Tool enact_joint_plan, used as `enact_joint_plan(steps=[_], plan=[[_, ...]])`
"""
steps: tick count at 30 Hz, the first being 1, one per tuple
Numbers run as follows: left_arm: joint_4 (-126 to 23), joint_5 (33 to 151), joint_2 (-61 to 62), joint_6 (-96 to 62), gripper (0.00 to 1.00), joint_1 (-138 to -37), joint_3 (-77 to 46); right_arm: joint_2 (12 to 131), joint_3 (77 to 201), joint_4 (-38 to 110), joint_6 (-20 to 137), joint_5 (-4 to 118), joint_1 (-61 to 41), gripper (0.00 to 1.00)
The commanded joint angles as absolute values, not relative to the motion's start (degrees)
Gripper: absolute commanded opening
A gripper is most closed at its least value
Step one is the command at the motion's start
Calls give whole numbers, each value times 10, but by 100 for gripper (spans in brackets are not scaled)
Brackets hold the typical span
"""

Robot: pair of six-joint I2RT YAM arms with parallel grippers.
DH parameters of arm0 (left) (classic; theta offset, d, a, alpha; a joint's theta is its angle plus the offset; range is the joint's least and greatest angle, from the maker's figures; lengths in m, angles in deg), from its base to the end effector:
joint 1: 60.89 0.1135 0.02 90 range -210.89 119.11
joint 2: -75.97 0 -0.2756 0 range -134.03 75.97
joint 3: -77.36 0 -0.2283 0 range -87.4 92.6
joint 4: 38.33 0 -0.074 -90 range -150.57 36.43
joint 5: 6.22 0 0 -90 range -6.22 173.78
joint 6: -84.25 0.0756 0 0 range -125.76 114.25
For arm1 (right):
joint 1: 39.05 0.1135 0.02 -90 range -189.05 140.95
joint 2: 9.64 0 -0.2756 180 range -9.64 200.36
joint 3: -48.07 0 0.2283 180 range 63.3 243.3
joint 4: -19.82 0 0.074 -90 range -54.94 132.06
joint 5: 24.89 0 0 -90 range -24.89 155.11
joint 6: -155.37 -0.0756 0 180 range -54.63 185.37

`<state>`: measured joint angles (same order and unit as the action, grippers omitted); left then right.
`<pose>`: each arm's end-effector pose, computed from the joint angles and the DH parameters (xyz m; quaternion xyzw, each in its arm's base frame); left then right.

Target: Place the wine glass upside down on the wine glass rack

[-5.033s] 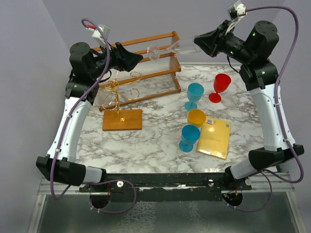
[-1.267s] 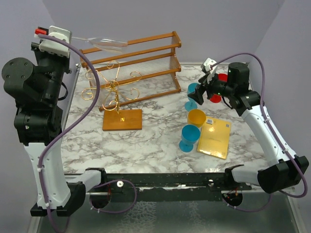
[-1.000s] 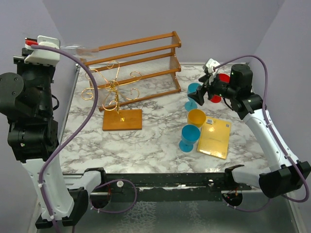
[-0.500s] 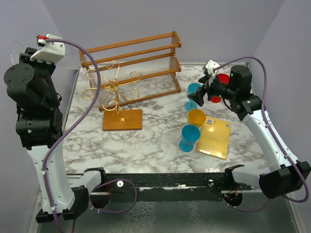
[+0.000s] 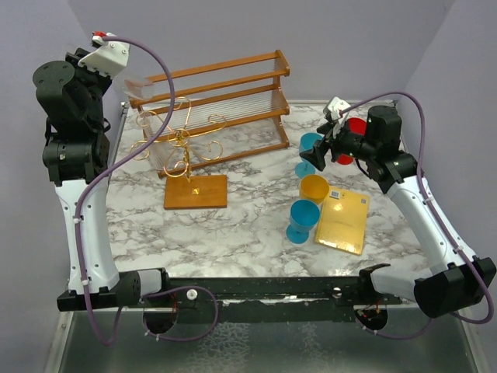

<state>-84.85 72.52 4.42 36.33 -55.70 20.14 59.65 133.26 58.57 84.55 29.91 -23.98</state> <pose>0.2211 0.0349 0.5651 0.1449 0.6624 0.3544 0.6440 0.2467 0.1116 0.3811 -0.3937 0.7097 0.2329 0.5358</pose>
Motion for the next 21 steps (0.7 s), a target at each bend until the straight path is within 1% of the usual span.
enact_joint_plan(steps=[1,5,10,21], plan=[[-815,791,28,374,0,-557,247,592,1326,567,849,311,-238,89],[-828,815,13,380,0,-564,256,595,1326,567,849,314,-238,89],[-833,811,-3,392,0,-583,255,596,1327,568,849,316,-238,89],[-813,698,-25,462,0,-700,221,596,1327,568,851,319,-238,89]])
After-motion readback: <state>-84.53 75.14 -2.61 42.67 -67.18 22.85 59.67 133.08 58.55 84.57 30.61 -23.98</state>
